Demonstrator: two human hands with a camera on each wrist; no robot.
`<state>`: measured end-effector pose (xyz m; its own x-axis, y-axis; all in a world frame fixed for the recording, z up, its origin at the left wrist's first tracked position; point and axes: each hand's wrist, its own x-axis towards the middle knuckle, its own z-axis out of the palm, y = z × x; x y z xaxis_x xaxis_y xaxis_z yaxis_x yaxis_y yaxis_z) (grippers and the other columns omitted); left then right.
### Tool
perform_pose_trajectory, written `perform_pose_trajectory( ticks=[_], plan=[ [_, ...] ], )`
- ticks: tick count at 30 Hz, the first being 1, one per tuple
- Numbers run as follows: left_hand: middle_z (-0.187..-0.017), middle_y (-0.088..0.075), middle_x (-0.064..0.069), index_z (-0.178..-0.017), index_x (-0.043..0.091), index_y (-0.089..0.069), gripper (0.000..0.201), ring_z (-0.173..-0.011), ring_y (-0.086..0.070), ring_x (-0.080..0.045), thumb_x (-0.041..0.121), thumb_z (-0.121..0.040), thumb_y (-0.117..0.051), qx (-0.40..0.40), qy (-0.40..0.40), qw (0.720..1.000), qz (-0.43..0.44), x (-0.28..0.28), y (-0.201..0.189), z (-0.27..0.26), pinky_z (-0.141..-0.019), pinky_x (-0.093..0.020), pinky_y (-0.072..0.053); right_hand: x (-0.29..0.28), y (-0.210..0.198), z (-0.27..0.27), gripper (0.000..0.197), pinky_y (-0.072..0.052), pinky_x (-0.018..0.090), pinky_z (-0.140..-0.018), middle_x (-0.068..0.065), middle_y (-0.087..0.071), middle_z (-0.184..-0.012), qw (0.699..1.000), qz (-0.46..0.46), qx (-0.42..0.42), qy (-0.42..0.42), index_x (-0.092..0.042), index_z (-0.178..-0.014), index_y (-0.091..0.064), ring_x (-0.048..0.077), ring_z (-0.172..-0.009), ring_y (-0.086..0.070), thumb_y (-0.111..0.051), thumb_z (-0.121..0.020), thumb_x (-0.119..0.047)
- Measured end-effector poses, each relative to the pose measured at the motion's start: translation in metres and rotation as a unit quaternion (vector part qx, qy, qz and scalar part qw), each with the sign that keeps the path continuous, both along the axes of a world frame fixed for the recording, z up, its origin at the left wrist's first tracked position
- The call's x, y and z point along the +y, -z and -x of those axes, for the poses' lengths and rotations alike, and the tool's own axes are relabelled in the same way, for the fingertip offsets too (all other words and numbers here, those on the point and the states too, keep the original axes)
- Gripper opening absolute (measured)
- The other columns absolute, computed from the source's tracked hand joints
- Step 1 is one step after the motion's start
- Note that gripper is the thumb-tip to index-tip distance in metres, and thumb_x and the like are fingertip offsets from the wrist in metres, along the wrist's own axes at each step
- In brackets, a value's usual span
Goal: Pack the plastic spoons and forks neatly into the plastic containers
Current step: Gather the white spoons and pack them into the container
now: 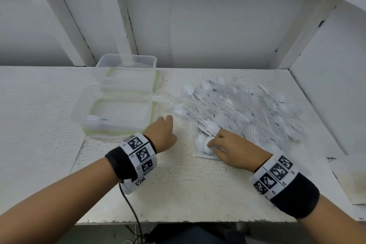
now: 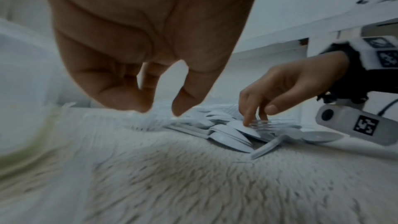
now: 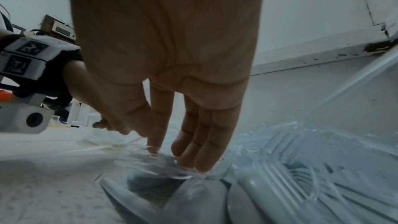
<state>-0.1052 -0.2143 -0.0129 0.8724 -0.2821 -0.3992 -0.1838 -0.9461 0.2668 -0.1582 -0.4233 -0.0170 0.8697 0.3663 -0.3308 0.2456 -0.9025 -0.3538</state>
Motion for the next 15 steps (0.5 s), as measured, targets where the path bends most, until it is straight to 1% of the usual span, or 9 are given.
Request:
perform_pose_trajectory(
  ticks=[2, 4, 5, 7, 9, 12, 13, 15],
  plan=[
    [-0.129, -0.041, -0.012, -0.135, 0.011, -0.035, 0.044, -0.109, -0.049, -0.027, 0.022, -0.094, -0.046, -0.079, 0.053, 0.994, 0.047, -0.008, -0.001, 0.004, -0.083, -0.029, -0.042, -0.001, -0.001, 0.0, 0.032, -0.039, 0.025, -0.081, 0.003, -0.05, -0.116, 1.0, -0.002, -0.002, 0.0, -0.019, -0.125, -0.058, 0.019, -0.102, -0.052, -0.043, -0.097, -0.02],
    [-0.135, -0.038, -0.009, -0.136, 0.013, -0.039, 0.043, -0.119, -0.041, -0.025, 0.021, -0.095, -0.045, -0.133, 0.136, 0.978, 0.082, -0.02, -0.002, 0.004, -0.095, -0.034, -0.04, -0.004, -0.002, -0.001, 0.031, -0.042, 0.028, -0.087, 0.001, -0.051, -0.115, 1.0, 0.006, -0.01, 0.001, -0.019, -0.119, -0.063, 0.018, -0.106, -0.05, -0.043, -0.096, -0.02],
    [-0.138, -0.037, -0.009, -0.135, 0.013, -0.042, 0.041, -0.123, -0.038, -0.025, 0.021, -0.095, -0.045, -0.142, 0.178, 0.97, 0.085, -0.027, 0.0, 0.002, -0.098, -0.036, -0.038, -0.006, -0.002, -0.002, 0.03, -0.042, 0.03, -0.088, 0.001, -0.051, -0.114, 1.0, 0.014, -0.015, 0.001, -0.018, -0.115, -0.065, 0.018, -0.106, -0.049, -0.043, -0.095, -0.02],
    [-0.144, -0.035, -0.008, -0.135, 0.013, -0.044, 0.04, -0.13, -0.035, -0.025, 0.021, -0.096, -0.043, -0.134, 0.237, 0.96, 0.07, -0.039, 0.005, -0.002, -0.102, -0.039, -0.035, -0.01, -0.003, -0.002, 0.029, -0.042, 0.028, -0.087, 0.001, -0.051, -0.112, 0.999, 0.026, -0.021, 0.004, -0.017, -0.11, -0.067, 0.018, -0.104, -0.049, -0.043, -0.094, -0.019],
    [-0.144, -0.035, -0.007, -0.137, 0.014, -0.041, 0.042, -0.131, -0.035, -0.025, 0.023, -0.096, -0.042, -0.112, 0.255, 0.96, 0.033, -0.046, 0.01, -0.005, -0.104, -0.04, -0.033, -0.014, -0.005, -0.001, 0.029, -0.041, 0.026, -0.085, 0.002, -0.051, -0.112, 0.999, 0.042, -0.018, 0.014, -0.015, -0.108, -0.067, 0.017, -0.102, -0.05, -0.041, -0.094, -0.018],
    [-0.139, -0.04, -0.006, -0.136, 0.016, -0.04, 0.041, -0.127, -0.038, -0.025, 0.027, -0.097, -0.039, -0.098, 0.244, 0.964, -0.032, -0.042, 0.014, -0.007, -0.101, -0.037, -0.032, -0.017, -0.005, 0.0, 0.03, -0.045, 0.032, -0.085, 0.003, -0.052, -0.111, 0.996, 0.088, -0.015, 0.022, -0.014, -0.105, -0.065, 0.019, -0.1, -0.051, -0.038, -0.095, -0.02],
    [-0.138, -0.041, -0.006, -0.136, 0.016, -0.04, 0.04, -0.126, -0.038, -0.025, 0.028, -0.098, -0.038, -0.1, 0.241, 0.964, -0.044, -0.038, 0.014, -0.008, -0.1, -0.037, -0.032, -0.017, -0.005, 0.001, 0.03, -0.045, 0.033, -0.085, 0.003, -0.053, -0.11, 0.994, 0.103, -0.014, 0.021, -0.013, -0.105, -0.064, 0.02, -0.099, -0.051, -0.037, -0.095, -0.02],
    [-0.139, -0.04, -0.007, -0.137, 0.016, -0.039, 0.04, -0.126, -0.038, -0.025, 0.028, -0.099, -0.036, -0.081, 0.229, 0.969, -0.052, -0.03, 0.013, -0.008, -0.1, -0.038, -0.032, -0.016, -0.006, 0.002, 0.03, -0.045, 0.032, -0.081, 0.004, -0.053, -0.108, 0.993, 0.115, -0.017, 0.017, -0.013, -0.107, -0.062, 0.02, -0.095, -0.052, -0.035, -0.096, -0.021]
  ],
)
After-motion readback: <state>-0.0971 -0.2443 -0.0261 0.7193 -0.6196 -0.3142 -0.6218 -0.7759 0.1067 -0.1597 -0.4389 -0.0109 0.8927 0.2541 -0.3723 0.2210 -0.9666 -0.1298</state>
